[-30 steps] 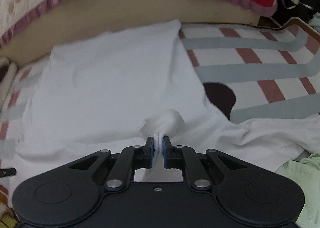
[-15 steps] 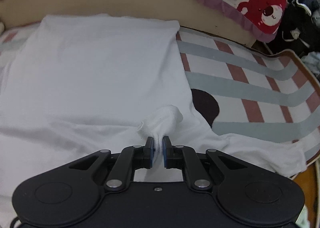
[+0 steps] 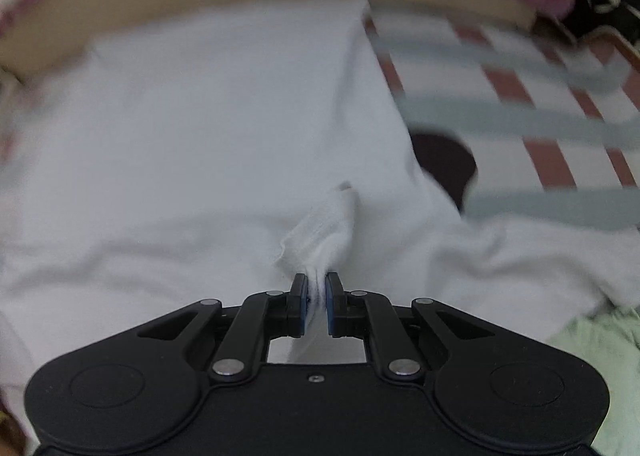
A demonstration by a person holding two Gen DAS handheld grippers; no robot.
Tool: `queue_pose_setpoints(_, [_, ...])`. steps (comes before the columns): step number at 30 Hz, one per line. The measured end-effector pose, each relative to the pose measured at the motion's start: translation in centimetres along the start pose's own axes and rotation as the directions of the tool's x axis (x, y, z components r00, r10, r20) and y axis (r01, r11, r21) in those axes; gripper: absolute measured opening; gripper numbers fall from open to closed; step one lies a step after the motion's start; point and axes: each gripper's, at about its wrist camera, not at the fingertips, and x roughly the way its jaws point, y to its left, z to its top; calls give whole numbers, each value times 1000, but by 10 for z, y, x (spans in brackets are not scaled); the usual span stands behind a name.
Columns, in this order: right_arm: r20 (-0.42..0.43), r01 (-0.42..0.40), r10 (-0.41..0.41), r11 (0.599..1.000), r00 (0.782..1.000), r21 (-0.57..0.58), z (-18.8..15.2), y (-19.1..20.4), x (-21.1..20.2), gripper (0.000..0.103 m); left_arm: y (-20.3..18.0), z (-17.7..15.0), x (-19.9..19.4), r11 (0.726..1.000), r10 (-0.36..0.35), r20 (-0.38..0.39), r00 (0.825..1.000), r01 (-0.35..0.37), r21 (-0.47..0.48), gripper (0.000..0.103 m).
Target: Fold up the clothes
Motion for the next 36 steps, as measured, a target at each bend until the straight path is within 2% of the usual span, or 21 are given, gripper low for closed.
queue_pose_setpoints(1, [-45, 18, -18, 1000, 999, -14, 0, 2, 8, 13, 1, 0, 0, 1000, 1, -5, 1000, -1, 0, 0])
queue_pose_setpoints(3, [-126, 60, -65, 997, 990, -45, 4, 4, 18, 23, 2, 1, 1, 1000, 2, -15, 1000, -2, 1, 3])
queue_pose_setpoints(4, [-141, 82, -90, 995, 986, -59, 7, 2, 19, 40, 3, 1, 1, 1000, 3, -20, 1000, -3, 1, 3])
queue_pose_setpoints(5, [-118, 102, -110, 992, 987, -71, 10, -2, 13, 53, 4, 1, 1, 1000, 4, -25, 1000, -4, 1, 5])
queue_pose_setpoints(6, [-94, 123, -130, 989, 987, -82, 14, -7, 8, 55, 3, 1, 1, 1000, -4, -23, 1000, 4, 8, 10])
queue_pose_setpoints(8, [-38, 130, -134, 987, 990, -90, 22, -22, -9, 58, -12, 3, -4, 996, -66, 10, 998, 65, 53, 24])
queue_pose_setpoints(10, [13, 74, -73, 995, 997, -62, 29, -46, -24, 58, -30, 9, 0, 987, -137, 20, 990, 135, 85, 43])
queue_pose_setpoints(12, [36, -43, 43, 999, 998, 1, 33, -70, -28, 58, -50, 16, 8, 976, -191, 10, 982, 188, 113, 44])
queue_pose_setpoints(13, [14, -120, 119, 992, 993, 46, 32, -78, -20, 58, -61, 20, 13, 970, -208, -2, 978, 207, 126, 44])
queue_pose_setpoints(15, [-20, -266, 271, 954, 962, 138, 30, -95, -4, 58, -80, 28, 31, 963, -217, -34, 976, 219, 156, 44])
queue_pose_setpoints(16, [-39, -313, 325, 932, 945, 180, 30, -101, 4, 58, -85, 28, 38, 963, -204, -42, 978, 208, 170, 44])
queue_pose_setpoints(19, [-71, -318, 339, 924, 938, 212, 32, -104, 21, 59, -100, 30, 58, 962, -169, -65, 983, 179, 207, 44])
queue_pose_setpoints(21, [-83, -324, 350, 919, 933, 225, 34, -100, 26, 59, -98, 24, 57, 962, -161, -75, 984, 173, 211, 44])
queue_pose_setpoints(24, [-94, -366, 396, 900, 913, 237, 40, -91, 37, 63, -94, 15, 56, 962, -149, -92, 985, 165, 216, 45])
queue_pose_setpoints(25, [-110, -347, 374, 915, 921, 204, 41, -84, 41, 61, -93, 13, 56, 962, -145, -97, 985, 163, 217, 45])
queue_pose_setpoints(27, [-149, -295, 311, 948, 939, 122, 43, -67, 49, 27, -90, 7, 56, 963, -136, -108, 985, 157, 221, 45])
queue_pose_setpoints(28, [-173, -244, 250, 968, 953, 54, 42, -58, 51, 0, -89, 4, 55, 963, -132, -113, 985, 155, 223, 45])
queue_pose_setpoints(31, [-151, -131, 120, 989, 981, -64, 37, -46, 40, 1, -84, -3, 53, 963, -116, -125, 985, 143, 228, 45])
queue_pose_setpoints(33, [-124, -14, 6, 998, 992, -61, 37, -53, 35, 1, -81, -3, 53, 965, -112, -132, 985, 140, 223, 45])
queue_pose_setpoints(35, [-122, 11, -10, 1000, 992, 7, 40, -69, 38, 1, -80, -1, 54, 965, -114, -140, 984, 143, 218, 45])
queue_pose_setpoints(36, [-120, -10, 16, 998, 993, 54, 41, -76, 39, 1, -82, -1, 55, 963, -117, -139, 983, 147, 227, 45])
